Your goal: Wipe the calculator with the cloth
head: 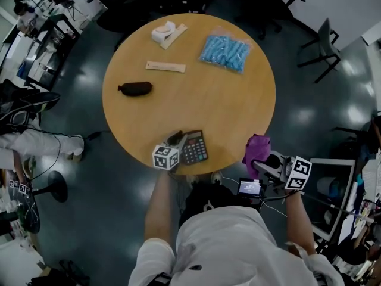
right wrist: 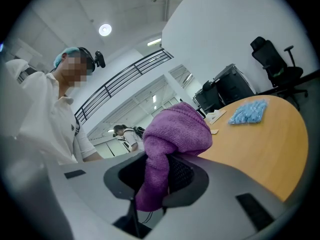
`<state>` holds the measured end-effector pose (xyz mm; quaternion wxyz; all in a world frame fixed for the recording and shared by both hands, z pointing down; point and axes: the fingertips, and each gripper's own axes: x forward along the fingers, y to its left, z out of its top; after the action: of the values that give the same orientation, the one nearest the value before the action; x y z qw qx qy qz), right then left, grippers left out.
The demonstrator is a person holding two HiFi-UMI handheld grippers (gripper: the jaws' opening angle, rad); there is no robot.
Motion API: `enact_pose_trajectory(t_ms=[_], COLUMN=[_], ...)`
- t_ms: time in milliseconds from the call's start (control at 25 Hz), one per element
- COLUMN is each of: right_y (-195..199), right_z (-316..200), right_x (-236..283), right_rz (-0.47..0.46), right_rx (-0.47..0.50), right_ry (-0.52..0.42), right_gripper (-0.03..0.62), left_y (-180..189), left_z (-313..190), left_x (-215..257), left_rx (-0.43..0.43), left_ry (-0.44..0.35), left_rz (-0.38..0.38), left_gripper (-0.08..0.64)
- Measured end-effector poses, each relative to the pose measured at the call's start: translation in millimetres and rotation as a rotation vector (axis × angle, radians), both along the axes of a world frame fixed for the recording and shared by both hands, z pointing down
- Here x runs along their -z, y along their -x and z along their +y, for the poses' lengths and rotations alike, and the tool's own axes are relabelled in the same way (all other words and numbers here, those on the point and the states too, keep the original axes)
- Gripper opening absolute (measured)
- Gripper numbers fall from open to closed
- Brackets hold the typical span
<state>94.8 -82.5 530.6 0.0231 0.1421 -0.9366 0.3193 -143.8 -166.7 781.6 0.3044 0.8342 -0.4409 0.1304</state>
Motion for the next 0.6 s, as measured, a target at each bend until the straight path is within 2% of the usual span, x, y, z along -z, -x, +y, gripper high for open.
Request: enact_pose_trajectory(t_ms=[200,360,480,600], right_y=[-3,-10,-17,-24], right_z=[-1,0,4,5], right_x=[-1,0,-4,-6], right_rz=[-0.024,-0.052,-0.069,-0.082], right_rx=[-0.026,-0.053,-0.075,-0.102], right_ry=[-0.009,-0.018,-0.021,-0.032], right_gripper=[0.098,0.098,0.098,0.098], left_y=[17,25,25,27], left_z=[1,6,10,11], left_x=[-19,-20,-15,-8], left_rx=[0.044,0.040,0.041,0.091], left_ry=[0.123,0.158,0.167,0.156], left_rz=[-0.128,-0.279,-0.297,-0.289], left_gripper=[0.120,0.126,0.126,0.126])
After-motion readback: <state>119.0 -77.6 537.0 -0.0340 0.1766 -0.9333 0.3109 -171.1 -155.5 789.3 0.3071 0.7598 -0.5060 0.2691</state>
